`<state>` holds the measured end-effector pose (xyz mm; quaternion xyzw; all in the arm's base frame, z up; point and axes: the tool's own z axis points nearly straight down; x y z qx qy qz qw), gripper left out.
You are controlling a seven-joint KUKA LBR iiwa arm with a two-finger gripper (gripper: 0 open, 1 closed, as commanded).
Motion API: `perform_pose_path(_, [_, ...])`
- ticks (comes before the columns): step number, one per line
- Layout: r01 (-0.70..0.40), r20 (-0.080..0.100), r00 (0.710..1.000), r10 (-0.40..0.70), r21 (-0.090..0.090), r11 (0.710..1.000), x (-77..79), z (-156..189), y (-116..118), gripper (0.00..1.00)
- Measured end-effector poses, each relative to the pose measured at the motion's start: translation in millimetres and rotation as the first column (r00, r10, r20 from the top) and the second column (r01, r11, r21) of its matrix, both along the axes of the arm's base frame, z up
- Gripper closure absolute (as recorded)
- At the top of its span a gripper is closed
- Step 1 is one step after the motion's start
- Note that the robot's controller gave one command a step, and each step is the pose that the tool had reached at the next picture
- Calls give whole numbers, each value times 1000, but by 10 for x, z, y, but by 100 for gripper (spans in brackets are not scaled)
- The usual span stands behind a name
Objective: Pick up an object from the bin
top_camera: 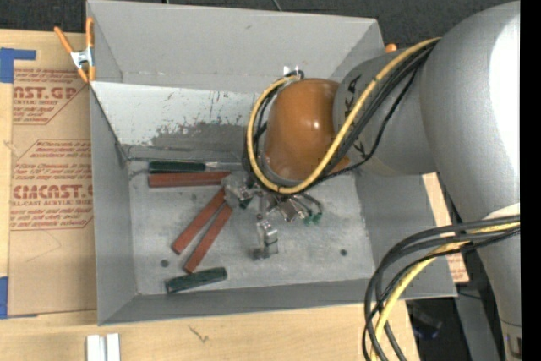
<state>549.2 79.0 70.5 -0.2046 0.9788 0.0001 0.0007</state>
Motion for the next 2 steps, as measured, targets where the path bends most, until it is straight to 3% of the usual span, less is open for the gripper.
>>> perform_pose_path(1, [0,0,1000,0,0,1000,0,0,0,0])
perform_pose_path(2, [-63,1,998,63,-1,998,65,1,251,0])
